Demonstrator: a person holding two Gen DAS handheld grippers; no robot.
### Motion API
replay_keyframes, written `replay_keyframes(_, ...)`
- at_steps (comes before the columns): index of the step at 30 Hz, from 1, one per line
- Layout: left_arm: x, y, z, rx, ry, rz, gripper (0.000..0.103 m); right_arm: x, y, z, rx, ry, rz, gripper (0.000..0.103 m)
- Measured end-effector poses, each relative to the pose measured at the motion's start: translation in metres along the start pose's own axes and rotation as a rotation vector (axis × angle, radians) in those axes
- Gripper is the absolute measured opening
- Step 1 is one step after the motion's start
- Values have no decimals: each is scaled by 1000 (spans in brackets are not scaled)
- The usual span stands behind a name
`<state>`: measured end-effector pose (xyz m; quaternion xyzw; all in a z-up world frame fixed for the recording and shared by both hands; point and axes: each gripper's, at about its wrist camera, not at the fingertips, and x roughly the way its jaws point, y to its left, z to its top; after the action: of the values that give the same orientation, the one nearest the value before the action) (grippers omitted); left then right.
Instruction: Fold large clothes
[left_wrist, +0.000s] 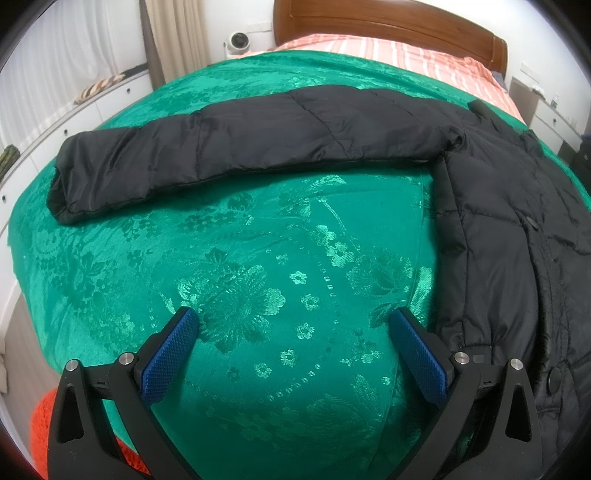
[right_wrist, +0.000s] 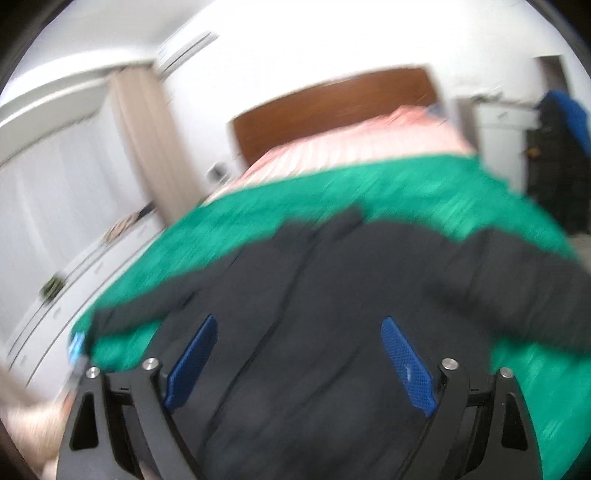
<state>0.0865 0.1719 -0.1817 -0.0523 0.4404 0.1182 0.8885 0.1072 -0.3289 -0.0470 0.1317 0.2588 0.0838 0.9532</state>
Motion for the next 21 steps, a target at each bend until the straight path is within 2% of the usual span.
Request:
replay_keyframes(3,1,0,0,0,-2,3,103,22,-48,30,114,-61,-66,94)
replay_keyframes(6,2,-2,-2,2,-10,10,103,53,-112,31,354,-102,-60,94)
replay_keyframes(7,2,-2,-2,2,-13,15,103,61,-123,28,401,-94,-53,94)
replay_keyframes(8,3,-2,-2,3,-17,18,103,79,-147,18,476,-52,-37,94)
replay_keyframes(10,3,-3,-4,1,-26,21,103,102,-175,2,537,37,-60,94)
replay_keyframes(12,3,-3,-4,-1,-30,26,103,114,-205,-22,569,139,-160,86)
replay_keyframes(13,3,-4,-6,-3,-32,31,103,109,-218,-30,587,152,-196,72)
replay_keyframes(14,2,-3,-6,-4,-34,35,103,96,-230,-36,611,136,-228,70)
replay_keyframes(17,4,-2,-5,-7,-42,43,103,50,-256,-46,674,62,-385,70)
replay_keyframes(18,5,-2,-5,-7,-43,44,103,41,-260,-47,657,66,-452,70)
replay_keyframes(19,5,-1,-5,-6,-45,45,103,32,-260,-47,604,77,-556,71)
replay_keyframes(20,6,-1,-5,-6,-45,44,103,25,-257,-46,566,87,-610,72)
replay_keyframes(21,6,0,-4,-5,-45,43,103,20,-254,-47,563,99,-607,75)
